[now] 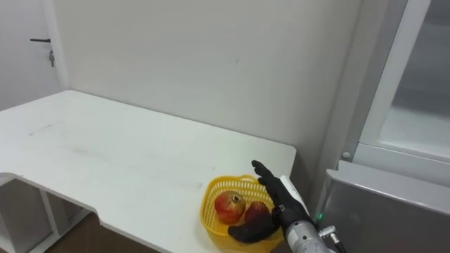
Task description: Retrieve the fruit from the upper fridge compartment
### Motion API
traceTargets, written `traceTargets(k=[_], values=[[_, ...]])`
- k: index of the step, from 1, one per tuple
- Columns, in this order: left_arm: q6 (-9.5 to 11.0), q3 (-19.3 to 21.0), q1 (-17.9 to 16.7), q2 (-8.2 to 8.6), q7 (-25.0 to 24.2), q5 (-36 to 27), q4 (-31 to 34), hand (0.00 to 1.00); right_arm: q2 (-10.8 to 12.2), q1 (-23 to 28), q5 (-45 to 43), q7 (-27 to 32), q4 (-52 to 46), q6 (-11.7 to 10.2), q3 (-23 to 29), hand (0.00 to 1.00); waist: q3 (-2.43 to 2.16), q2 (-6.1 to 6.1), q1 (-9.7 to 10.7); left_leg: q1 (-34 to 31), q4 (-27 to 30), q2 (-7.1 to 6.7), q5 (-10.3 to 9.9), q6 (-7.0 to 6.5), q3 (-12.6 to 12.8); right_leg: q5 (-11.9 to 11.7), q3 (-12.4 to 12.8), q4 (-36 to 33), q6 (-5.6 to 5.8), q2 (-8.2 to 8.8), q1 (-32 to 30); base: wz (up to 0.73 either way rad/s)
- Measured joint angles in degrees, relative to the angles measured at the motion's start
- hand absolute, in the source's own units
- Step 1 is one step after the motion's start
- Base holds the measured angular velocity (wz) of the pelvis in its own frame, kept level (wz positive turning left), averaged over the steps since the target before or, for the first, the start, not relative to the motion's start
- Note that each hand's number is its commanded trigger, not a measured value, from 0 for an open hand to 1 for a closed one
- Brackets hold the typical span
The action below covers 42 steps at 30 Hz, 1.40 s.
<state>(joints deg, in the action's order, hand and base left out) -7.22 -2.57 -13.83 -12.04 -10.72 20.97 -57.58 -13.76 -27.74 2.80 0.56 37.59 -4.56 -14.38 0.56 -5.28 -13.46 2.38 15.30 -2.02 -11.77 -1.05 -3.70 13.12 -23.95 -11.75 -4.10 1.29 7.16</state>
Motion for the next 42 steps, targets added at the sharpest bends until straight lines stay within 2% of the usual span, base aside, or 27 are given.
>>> traceTargets(k=[6,11,14,17,19,21,23,24,27,30,32,35,37,38,42], values=[[0.1,-0.01,0.24,-0.06,0.17,-0.04,0.4,0.0,0.0,0.0,3.23,0.03,-0.02,0.4,0.0,0.0,0.12,-0.65,0.02,0.19,0.0,-0.04,0.0,0.0,0.09,0.0,0.0,0.07,0.07,0.06,0.2,0.0],[0.19,0.09,0.55,-0.16,0.61,-0.03,0.42,0.0,0.0,-0.01,5.34,0.51,-1.39,0.41,0.0,0.0,0.19,-0.53,0.13,0.3,-0.02,0.03,-0.01,-0.02,0.34,-0.01,0.13,0.05,0.08,0.06,0.16,-0.02],[0.22,0.15,0.44,-0.2,0.61,-0.02,0.11,0.0,-0.03,0.0,7.99,1.39,-5.48,0.41,0.36,0.0,0.35,-0.04,0.67,0.3,-0.16,0.13,-0.03,-0.03,0.54,-0.06,0.19,0.08,0.03,0.05,-0.34,-0.05],[0.24,0.12,0.26,0.13,0.48,0.03,0.21,0.0,-0.02,0.03,8.66,1.51,-12.22,0.4,2.04,0.0,0.17,1.19,1.9,0.38,-0.16,0.27,-0.2,-0.25,1.55,-0.14,0.73,0.03,0.09,-0.01,-0.53,-0.1],[0.26,0.06,0.23,0.14,0.66,-0.02,0.19,0.0,-0.01,0.83,8.94,1.95,-17.61,0.37,2.09,0.0,-0.36,2.13,2.31,0.57,-0.64,0.36,-0.2,-0.27,2.16,-0.25,1.38,-0.01,0.12,-0.03,-0.74,-0.2],[0.37,0.2,0.27,0.14,1.85,0.06,0.17,0.0,-0.02,4.5,8.89,1.84,-26.1,0.33,2.07,0.0,-0.84,2.69,2.46,1.72,-1.83,0.43,-0.15,-0.34,3.09,-0.26,2.63,-0.07,0.14,-0.08,-0.36,-0.25],[0.74,0.49,0.21,0.08,2.54,0.06,0.14,0.0,0.03,8.55,7.94,1.73,-31.87,0.35,2.03,0.0,-0.89,2.96,2.61,2.75,-2.15,0.49,-0.14,-0.35,3.84,-0.21,3.69,-0.07,0.23,-0.14,-0.2,-0.27],[1.2,0.89,0.03,0.13,3.02,0.03,0.14,0.0,0.04,11.66,7.87,1.73,-35.79,0.34,2.05,0.0,-0.86,2.99,3.05,3.08,-2.41,0.58,-0.14,-0.35,4.82,-0.17,4.51,-0.08,0.3,-0.24,-0.19,-0.28],[1.83,0.34,-0.11,0.56,4.48,-0.13,0.1,0.0,0.23,18.0,7.98,0.73,-42.66,0.3,1.18,0.0,-0.7,3.22,4.52,3.23,-2.73,0.72,-0.16,-0.36,5.44,-0.23,6.45,-0.07,0.4,-0.56,-0.7,-0.26],[3.75,0.26,0.18,1.13,5.58,-0.13,-1.08,0.0,0.41,22.57,5.67,1.57,-47.82,0.14,1.51,0.0,-0.64,3.81,5.94,3.25,-3.34,1.14,-0.48,-0.77,7.02,-0.59,7.3,-0.12,0.47,-0.81,-1.08,-0.2],[4.01,0.27,0.52,1.5,5.95,-0.04,-2.13,0.0,0.52,24.68,2.77,2.43,-50.83,-0.23,2.48,0.0,-0.69,4.15,7.18,3.11,-3.61,1.32,-0.53,-0.86,8.02,-0.87,8.4,-0.09,0.53,-1.05,-1.66,-0.27],[4.27,0.01,0.2,2.24,7.49,-0.37,-3.22,0.0,0.48,29.66,-1.76,3.07,-57.91,-1.94,2.76,0.0,-0.82,4.88,8.42,2.67,-4.0,1.6,-0.6,-0.96,9.92,-1.24,10.31,-0.3,0.54,-1.35,-3.0,-0.33],[4.74,-0.54,-0.49,2.4,8.03,-0.73,-3.0,0.0,0.47,31.37,-3.31,3.66,-61.15,-2.24,3.12,0.0,-0.93,5.04,10.41,2.17,-3.94,1.65,-0.6,-0.99,10.8,-1.51,10.66,-0.86,0.53,-1.34,-3.55,-0.23],[5.21,-0.67,-0.88,2.47,8.29,-0.74,-2.97,0.0,0.56,32.28,-3.26,4.47,-62.43,-2.9,4.09,0.0,-0.95,5.28,11.39,2.18,-3.98,1.69,-0.6,-1.0,11.45,-1.55,11.2,-0.95,0.57,-1.4,-3.79,-0.21],[6.62,-0.69,-1.48,2.48,10.04,-0.71,-2.99,0.0,0.61,35.7,-2.86,9.05,-63.81,-6.23,8.12,0.0,-1.1,5.61,13.18,2.65,-4.26,1.85,-0.61,-1.01,13.14,-1.8,13.03,-0.89,0.64,-1.7,-4.09,-0.23]])
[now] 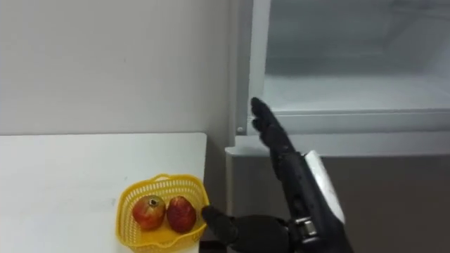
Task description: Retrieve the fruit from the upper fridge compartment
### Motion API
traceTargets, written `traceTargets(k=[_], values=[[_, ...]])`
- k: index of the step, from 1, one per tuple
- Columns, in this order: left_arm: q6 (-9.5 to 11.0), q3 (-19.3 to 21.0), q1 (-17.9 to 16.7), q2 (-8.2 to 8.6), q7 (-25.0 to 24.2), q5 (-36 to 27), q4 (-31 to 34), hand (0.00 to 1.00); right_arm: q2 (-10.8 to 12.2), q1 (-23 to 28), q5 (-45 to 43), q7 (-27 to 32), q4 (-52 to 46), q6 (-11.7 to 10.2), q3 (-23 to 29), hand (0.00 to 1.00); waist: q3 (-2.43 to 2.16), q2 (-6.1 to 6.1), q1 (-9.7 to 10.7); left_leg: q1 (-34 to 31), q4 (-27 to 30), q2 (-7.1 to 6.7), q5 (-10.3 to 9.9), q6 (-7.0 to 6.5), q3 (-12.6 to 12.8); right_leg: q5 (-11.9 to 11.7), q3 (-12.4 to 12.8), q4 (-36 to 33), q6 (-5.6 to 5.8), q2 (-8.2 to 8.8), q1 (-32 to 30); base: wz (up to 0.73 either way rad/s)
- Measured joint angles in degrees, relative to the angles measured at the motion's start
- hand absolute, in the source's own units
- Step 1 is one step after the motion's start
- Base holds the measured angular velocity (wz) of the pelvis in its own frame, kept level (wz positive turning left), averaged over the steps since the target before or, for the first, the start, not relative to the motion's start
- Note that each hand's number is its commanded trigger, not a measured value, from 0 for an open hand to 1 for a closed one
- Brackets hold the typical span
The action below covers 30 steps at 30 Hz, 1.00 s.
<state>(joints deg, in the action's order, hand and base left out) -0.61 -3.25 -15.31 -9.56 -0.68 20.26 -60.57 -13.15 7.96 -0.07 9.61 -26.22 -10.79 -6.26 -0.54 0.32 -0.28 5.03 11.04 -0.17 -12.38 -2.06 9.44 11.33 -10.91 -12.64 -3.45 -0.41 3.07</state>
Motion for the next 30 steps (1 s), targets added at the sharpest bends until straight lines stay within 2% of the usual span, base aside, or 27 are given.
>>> traceTargets(k=[5,10,13,15,18,21,26,28,30], values=[[0.68,-1.39,-0.12,-0.07,1.25,-0.01,0.84,0.0,0.22,3.97,0.72,4.06,0.58,-0.5,2.13,0.0,0.18,0.28,2.05,0.49,-0.57,0.34,-0.4,-0.09,1.25,-0.01,1.57,0.06,0.03,-0.52,-0.31,-0.13],[0.96,-1.68,-0.62,-0.14,3.57,-0.4,1.21,0.0,0.58,9.5,4.99,7.39,5.91,-1.95,4.16,0.0,0.12,0.13,3.45,0.69,-0.32,0.45,-0.61,-0.03,1.37,-0.03,2.12,0.0,0.0,-0.72,-0.24,-0.05],[1.33,-2.54,-1.13,-0.29,5.51,-0.69,1.15,0.0,0.66,13.01,12.33,9.31,13.79,-2.16,4.24,0.0,0.16,0.03,4.65,0.68,-0.35,0.44,-0.69,-0.06,1.38,-0.01,2.17,0.01,0.04,-0.72,-0.23,0.0],[1.93,-2.53,-1.56,-0.43,5.54,-1.12,0.69,0.0,1.68,15.62,18.64,10.69,19.05,-2.02,5.56,0.0,0.28,-0.08,5.14,0.67,-0.53,0.43,-0.7,-0.06,1.48,-0.01,2.3,0.0,0.04,-0.73,-0.41,-0.04],[2.11,-2.39,-2.13,-0.43,5.45,-2.7,0.74,0.0,2.08,16.06,25.23,11.39,26.65,-2.04,7.37,0.0,0.17,0.04,6.25,0.63,-0.63,0.48,-0.7,-0.07,2.01,-0.01,2.74,-0.15,0.05,-0.78,-1.0,-0.08],[2.12,-1.96,-2.04,-0.43,5.47,-2.65,0.87,0.0,2.15,16.24,27.58,12.61,35.2,-2.02,8.53,0.0,0.14,0.03,6.52,0.64,-0.62,0.49,-0.72,-0.04,2.09,0.03,2.78,-0.29,0.04,-0.79,-1.06,-0.01],[2.19,-2.0,-2.0,-0.42,5.5,-4.6,1.31,0.0,2.37,17.05,33.96,16.24,42.3,-1.73,9.56,0.0,0.14,-0.13,7.0,0.68,-0.59,0.43,-0.72,-0.04,2.02,0.05,2.84,-0.33,0.07,-0.76,-1.04,0.01],[2.24,-1.75,-2.21,-0.54,5.5,-5.12,1.56,0.0,2.35,16.18,39.74,17.31,44.69,-1.7,11.69,0.0,0.12,-0.4,7.73,0.69,-0.61,0.35,-0.72,-0.05,1.69,0.15,2.74,-0.23,0.18,-0.71,-1.01,0.06],[2.26,1.45,-2.49,-0.52,5.22,-5.08,1.64,0.0,2.32,13.68,50.29,19.34,47.35,-0.7,18.48,0.0,0.2,-1.0,8.37,0.65,-0.81,0.32,-0.73,-0.08,1.53,0.2,2.74,-0.31,0.2,-0.7,-1.03,0.0]])
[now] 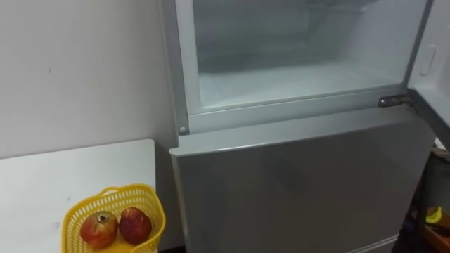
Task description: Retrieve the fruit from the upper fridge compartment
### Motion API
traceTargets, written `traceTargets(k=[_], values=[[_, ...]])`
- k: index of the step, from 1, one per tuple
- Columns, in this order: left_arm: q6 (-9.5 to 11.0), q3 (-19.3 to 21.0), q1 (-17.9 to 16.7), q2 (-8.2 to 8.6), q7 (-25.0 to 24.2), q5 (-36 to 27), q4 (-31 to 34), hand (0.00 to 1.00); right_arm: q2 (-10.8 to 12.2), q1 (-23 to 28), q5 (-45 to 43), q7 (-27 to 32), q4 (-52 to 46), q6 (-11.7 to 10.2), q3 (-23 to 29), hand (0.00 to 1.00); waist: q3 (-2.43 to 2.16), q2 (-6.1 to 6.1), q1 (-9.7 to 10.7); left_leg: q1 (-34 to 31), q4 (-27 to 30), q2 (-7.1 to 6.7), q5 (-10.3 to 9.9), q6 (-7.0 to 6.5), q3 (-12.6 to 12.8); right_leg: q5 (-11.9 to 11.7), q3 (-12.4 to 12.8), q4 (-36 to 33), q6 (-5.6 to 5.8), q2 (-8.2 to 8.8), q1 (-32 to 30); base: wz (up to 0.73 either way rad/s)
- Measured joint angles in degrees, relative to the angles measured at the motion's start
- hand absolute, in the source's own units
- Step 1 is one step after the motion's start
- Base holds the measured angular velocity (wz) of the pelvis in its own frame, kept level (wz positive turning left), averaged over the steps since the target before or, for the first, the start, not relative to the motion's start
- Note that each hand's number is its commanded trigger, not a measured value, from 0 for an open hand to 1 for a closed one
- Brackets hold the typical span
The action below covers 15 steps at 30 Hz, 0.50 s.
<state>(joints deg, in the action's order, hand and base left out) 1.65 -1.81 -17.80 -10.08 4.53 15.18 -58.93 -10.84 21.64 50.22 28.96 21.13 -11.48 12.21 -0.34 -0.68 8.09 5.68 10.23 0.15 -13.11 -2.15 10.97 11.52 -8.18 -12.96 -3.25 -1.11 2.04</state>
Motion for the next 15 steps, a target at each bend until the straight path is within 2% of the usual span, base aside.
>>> traceTargets(k=[1,3,4,6,9,12,15], values=[[-0.04,1.29,-0.04,-0.01,-0.06,0.04,0.27,0.0,-0.06,-0.54,2.43,0.68,0.32,0.14,2.24,0.0,-0.02,-0.24,0.2,-0.02,-0.04,0.01,0.0,0.0,-0.06,0.01,-0.05,0.04,-0.01,-0.01,0.01,0.05],[0.13,5.63,-1.35,-0.21,-0.15,-0.01,2.03,0.0,-1.12,-2.91,15.29,3.48,-1.11,0.45,11.82,0.0,-0.05,-1.31,1.68,0.04,-0.33,-0.01,0.02,0.01,-0.17,0.09,0.0,0.0,-0.07,-0.09,-0.13,0.0],[0.12,6.59,-1.61,-0.21,-0.17,0.09,2.6,0.0,-1.62,-2.91,17.9,4.4,-2.56,0.38,13.9,0.0,-0.03,-1.49,1.92,0.02,-0.42,-0.01,0.02,0.01,-0.15,0.1,0.06,-0.02,-0.08,-0.11,-0.22,-0.06],[0.15,9.78,-2.55,-0.51,-0.18,0.05,3.87,0.0,-4.47,-3.27,24.29,5.73,-4.98,-0.57,19.31,0.0,0.14,-2.73,2.59,-0.2,-0.62,-0.09,0.02,0.01,-0.15,0.45,0.22,-0.78,-0.18,-0.05,-0.98,-0.06],[0.15,12.49,-2.48,-1.15,-0.56,0.63,5.01,0.0,-5.2,-5.51,29.97,6.21,-5.56,-1.51,25.32,0.0,0.18,-4.54,3.2,-0.67,-0.37,0.06,0.05,0.08,0.02,0.44,0.18,-0.72,-0.34,-0.12,-1.0,-0.02],[0.27,14.71,-2.45,-1.21,-1.41,0.73,5.48,0.0,-6.02,-9.98,33.9,6.03,-5.85,-1.64,32.02,0.0,0.25,-5.09,4.34,-1.08,0.07,-0.01,0.05,0.08,-0.02,0.35,0.16,-0.56,-0.24,-0.09,-1.32,0.0],[0.26,15.36,-2.44,-1.41,-1.53,0.68,5.66,0.0,-8.05,-12.86,35.03,4.98,-6.43,-1.68,34.13,0.0,0.09,-5.37,4.6,-1.0,-0.23,-0.08,0.05,0.07,0.01,0.33,0.24,-0.59,-0.19,-0.08,-1.24,0.0]])
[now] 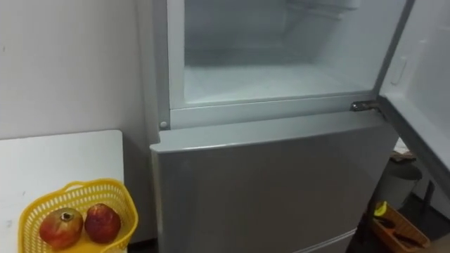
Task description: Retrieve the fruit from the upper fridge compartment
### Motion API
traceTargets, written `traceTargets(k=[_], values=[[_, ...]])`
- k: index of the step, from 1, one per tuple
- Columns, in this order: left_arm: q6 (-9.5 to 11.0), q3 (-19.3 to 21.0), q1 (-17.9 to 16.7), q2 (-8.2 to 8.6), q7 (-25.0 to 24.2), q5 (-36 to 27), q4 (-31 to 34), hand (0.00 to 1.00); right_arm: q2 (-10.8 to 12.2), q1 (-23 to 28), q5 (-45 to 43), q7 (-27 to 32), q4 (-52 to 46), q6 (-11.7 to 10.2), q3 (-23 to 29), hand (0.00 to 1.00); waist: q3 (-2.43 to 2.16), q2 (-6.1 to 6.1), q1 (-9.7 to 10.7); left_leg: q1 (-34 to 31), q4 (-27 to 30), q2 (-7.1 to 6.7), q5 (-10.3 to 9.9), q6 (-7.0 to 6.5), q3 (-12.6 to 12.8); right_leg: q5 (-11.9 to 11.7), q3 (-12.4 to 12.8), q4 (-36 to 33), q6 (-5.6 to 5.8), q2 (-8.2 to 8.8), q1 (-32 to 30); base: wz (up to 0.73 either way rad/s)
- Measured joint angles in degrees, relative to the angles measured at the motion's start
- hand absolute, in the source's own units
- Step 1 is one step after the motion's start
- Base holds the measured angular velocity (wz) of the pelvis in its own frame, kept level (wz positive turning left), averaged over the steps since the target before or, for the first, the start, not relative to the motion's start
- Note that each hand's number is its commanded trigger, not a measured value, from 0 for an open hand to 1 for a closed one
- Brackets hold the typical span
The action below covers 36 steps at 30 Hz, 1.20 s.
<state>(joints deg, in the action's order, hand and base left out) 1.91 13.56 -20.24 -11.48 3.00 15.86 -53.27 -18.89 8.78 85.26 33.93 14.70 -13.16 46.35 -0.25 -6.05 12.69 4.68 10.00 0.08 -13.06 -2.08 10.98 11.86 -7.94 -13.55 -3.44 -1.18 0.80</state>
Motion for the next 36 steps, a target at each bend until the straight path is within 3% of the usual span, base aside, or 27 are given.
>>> traceTargets(k=[10,16,23,27,32,36], values=[[-0.14,-0.04,-0.37,0.55,-0.02,-0.04,0.05,0.0,-1.73,-4.96,-0.15,-8.8,-4.34,0.93,1.33,0.0,-0.34,1.08,0.59,0.97,-0.16,0.07,0.02,0.04,-0.06,-0.08,-0.03,0.96,0.0,-0.14,0.5,0.0],[-0.17,0.37,-0.92,0.66,-0.93,0.3,-0.3,0.0,-2.02,-5.63,-0.55,-19.68,-7.4,2.56,1.1,0.0,-0.31,1.27,0.19,1.58,-0.16,0.07,0.0,0.03,-0.09,0.02,0.09,0.81,0.0,-0.1,1.04,0.0],[-0.56,0.83,-0.56,0.6,-2.57,0.64,-4.32,0.0,-5.6,-7.16,-4.84,-33.7,-9.39,4.02,-3.04,0.0,-0.34,1.85,-1.04,0.89,0.44,0.15,-0.04,0.02,-0.21,-0.28,-0.18,0.48,-0.12,-0.03,0.43,0.0],[-0.69,0.8,-0.58,0.61,-2.48,0.59,-5.29,0.0,-6.2,-7.09,-7.17,-40.44,-10.75,5.73,-6.23,0.0,-0.37,1.66,-1.63,0.66,0.67,0.11,-0.05,0.03,-0.76,-0.2,-0.79,0.29,-0.2,0.09,0.43,0.06],[-1.16,0.86,-0.83,0.29,-2.43,0.55,-6.67,0.0,-6.28,-5.99,-11.72,-45.5,-11.79,5.83,-8.56,0.0,-0.34,1.06,-2.14,0.97,0.96,0.17,-0.19,0.28,-0.67,0.48,-0.64,-1.34,-0.6,0.18,0.27,-0.04],[-1.03,-1.54,-0.54,-0.72,-2.36,0.54,-7.4,0.0,-8.55,-5.73,-15.4,-50.34,-11.81,5.95,-14.25,0.0,-0.24,-0.03,-1.99,0.82,1.7,0.63,-0.4,0.64,-0.64,0.4,-0.99,-1.38,-1.11,-0.04,0.42,-0.03]])
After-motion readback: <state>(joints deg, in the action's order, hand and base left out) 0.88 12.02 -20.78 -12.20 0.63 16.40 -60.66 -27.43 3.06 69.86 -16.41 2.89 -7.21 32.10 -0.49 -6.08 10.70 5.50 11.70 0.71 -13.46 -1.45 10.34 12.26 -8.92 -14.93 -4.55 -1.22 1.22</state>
